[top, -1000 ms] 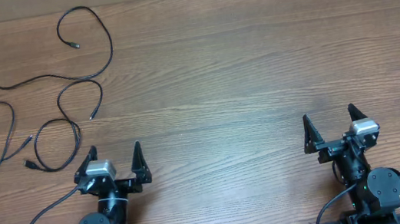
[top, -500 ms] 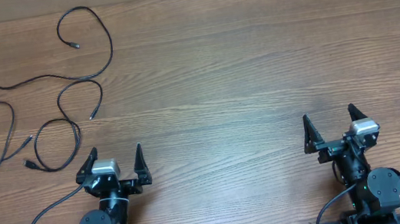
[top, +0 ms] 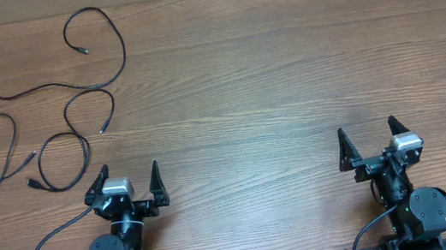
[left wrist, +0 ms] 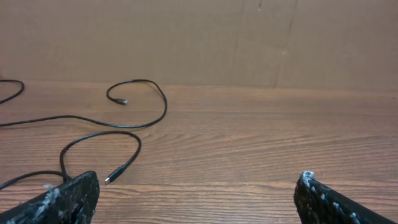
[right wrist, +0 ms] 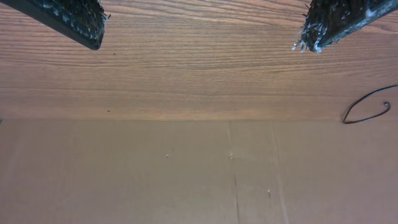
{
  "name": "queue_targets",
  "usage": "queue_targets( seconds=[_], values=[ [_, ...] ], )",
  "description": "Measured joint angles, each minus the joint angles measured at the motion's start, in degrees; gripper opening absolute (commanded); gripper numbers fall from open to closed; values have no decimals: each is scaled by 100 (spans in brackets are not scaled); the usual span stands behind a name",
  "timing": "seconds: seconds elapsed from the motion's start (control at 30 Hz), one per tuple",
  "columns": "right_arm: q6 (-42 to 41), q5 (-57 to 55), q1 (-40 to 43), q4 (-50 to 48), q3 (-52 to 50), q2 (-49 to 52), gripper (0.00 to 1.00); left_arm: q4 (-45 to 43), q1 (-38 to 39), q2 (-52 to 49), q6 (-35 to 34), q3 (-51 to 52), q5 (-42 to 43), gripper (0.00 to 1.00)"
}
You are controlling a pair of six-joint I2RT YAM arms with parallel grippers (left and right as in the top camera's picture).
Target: Untangle cables
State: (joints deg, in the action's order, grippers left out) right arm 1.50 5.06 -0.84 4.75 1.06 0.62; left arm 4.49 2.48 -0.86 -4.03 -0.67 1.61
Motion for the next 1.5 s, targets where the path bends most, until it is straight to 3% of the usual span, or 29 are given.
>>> queue_targets(
  seconds=[1.5],
  values=[
    [2, -249, 0, 37, 0, 0, 100, 0, 0, 0, 0, 0, 0, 100]
  ],
)
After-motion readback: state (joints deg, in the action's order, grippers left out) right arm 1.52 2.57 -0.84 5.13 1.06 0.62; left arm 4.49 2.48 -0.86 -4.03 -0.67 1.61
